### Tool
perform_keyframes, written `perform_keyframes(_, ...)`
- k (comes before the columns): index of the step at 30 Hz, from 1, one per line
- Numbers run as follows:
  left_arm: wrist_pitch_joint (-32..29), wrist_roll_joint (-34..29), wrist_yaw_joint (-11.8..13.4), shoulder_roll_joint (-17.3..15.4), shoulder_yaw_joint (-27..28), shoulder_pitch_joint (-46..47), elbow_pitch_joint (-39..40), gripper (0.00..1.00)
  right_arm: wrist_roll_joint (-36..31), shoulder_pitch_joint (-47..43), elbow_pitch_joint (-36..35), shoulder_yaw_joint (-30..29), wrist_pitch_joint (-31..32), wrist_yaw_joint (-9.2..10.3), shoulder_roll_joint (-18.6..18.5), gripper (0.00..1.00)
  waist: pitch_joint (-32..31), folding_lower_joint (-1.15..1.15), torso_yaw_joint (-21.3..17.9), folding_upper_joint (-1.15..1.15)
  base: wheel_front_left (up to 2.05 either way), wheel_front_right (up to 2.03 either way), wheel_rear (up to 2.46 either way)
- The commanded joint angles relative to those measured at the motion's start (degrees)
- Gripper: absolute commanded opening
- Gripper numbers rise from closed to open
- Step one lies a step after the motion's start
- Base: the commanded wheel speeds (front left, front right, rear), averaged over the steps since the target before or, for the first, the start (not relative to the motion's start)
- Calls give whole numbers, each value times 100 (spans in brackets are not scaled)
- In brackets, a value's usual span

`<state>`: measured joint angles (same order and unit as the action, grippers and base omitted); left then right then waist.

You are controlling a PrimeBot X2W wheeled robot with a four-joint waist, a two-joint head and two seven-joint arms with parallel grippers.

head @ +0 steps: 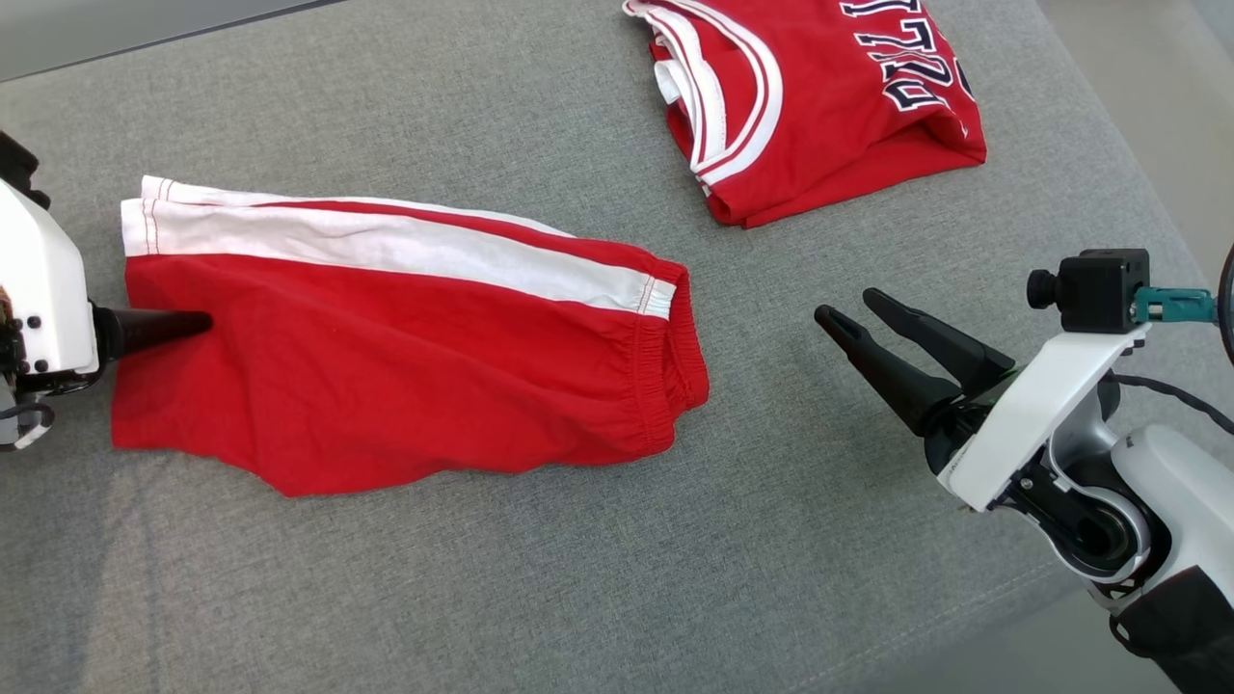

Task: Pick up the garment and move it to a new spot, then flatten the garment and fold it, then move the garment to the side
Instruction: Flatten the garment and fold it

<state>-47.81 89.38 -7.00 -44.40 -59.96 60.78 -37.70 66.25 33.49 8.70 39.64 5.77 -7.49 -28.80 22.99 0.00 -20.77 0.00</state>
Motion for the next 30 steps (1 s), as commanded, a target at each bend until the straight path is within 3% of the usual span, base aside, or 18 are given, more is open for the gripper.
perform_keyframes(1,-43,23,-7,47,-25,-99,13,100,-60,-67,-7,-46,31,-3,18,100,14,0,2,0,0,0,0)
perform_keyframes(4,-43,47,4,51,-2,-74,57,100,-163,-152,-66,-187,107,-3,102,100,61,0,4,0,0,0,0)
perform_keyframes(5,-58,79,2,59,15,-78,75,75,-198,-178,-89,-240,129,-3,128,100,76,0,5,0,0,0,0)
perform_keyframes(6,-65,111,-3,63,28,-78,95,41,-231,-207,-104,-293,159,-3,154,100,92,0,9,0,0,0,0)
perform_keyframes(7,-65,144,-7,71,52,-77,115,0,-264,-237,-119,-339,185,-3,186,100,105,0,13,0,0,0,0)
perform_keyframes(15,0,218,-27,77,141,-133,170,0,-517,-418,-117,-652,435,-3,367,100,-55,0,161,0,0,0,0)
perform_keyframes(30,62,366,27,273,-43,-894,289,0,-723,-983,-2,-1008,933,-3,434,100,-1089,0,761,0,0,0,0)
